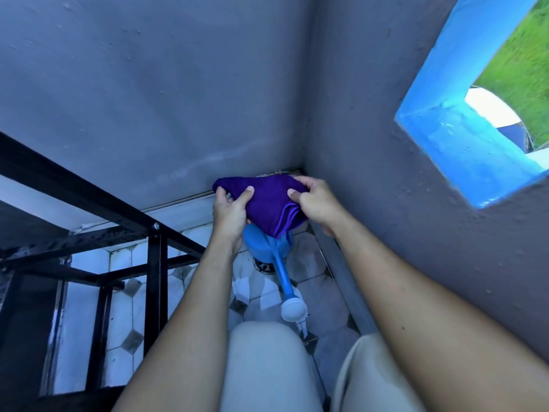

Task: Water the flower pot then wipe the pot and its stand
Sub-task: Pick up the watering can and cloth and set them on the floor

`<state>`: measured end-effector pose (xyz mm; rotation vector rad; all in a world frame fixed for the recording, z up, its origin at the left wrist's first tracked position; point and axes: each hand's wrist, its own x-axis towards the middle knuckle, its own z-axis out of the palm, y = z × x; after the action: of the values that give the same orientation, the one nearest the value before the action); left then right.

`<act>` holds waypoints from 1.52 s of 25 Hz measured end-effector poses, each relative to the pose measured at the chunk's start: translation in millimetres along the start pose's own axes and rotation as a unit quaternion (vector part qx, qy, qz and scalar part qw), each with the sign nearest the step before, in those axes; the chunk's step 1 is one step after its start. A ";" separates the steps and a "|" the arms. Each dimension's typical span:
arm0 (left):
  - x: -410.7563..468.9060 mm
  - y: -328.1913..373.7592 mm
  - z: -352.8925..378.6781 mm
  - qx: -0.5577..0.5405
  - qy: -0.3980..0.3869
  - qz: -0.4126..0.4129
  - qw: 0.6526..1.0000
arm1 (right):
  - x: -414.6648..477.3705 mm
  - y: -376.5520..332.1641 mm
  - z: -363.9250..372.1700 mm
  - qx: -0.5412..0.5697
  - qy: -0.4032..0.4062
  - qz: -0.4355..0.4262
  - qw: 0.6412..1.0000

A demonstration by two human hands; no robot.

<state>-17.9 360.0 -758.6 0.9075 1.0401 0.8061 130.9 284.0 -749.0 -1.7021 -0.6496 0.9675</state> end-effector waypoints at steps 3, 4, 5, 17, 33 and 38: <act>3.0 15.5 -1.5 -0.071 0.044 0.052 0.995 | -0.9 -6.5 6.1 0.055 -0.035 -0.008 0.998; 3.2 18.7 -2.2 -0.079 0.057 0.053 0.994 | -0.5 -7.2 6.8 0.059 -0.041 -0.004 0.997; 3.4 19.1 -3.8 -0.069 0.070 0.039 0.994 | -0.8 -7.4 7.4 0.052 -0.041 -0.001 0.998; 5.7 19.1 -23.3 0.125 0.327 -0.107 0.930 | 10.3 -81.8 44.3 -0.208 -0.201 -0.082 0.954; 5.3 -27.4 -25.9 0.352 0.005 -0.004 0.936 | 25.7 40.7 41.8 -0.263 -0.058 0.027 0.963; 7.7 -21.3 -12.7 0.342 0.000 0.094 0.935 | 36.9 23.6 22.0 -0.264 0.016 0.039 0.964</act>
<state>-25.0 361.0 -783.6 1.6189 1.2724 0.5947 131.1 316.8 -785.4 -2.2192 -0.8786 0.8649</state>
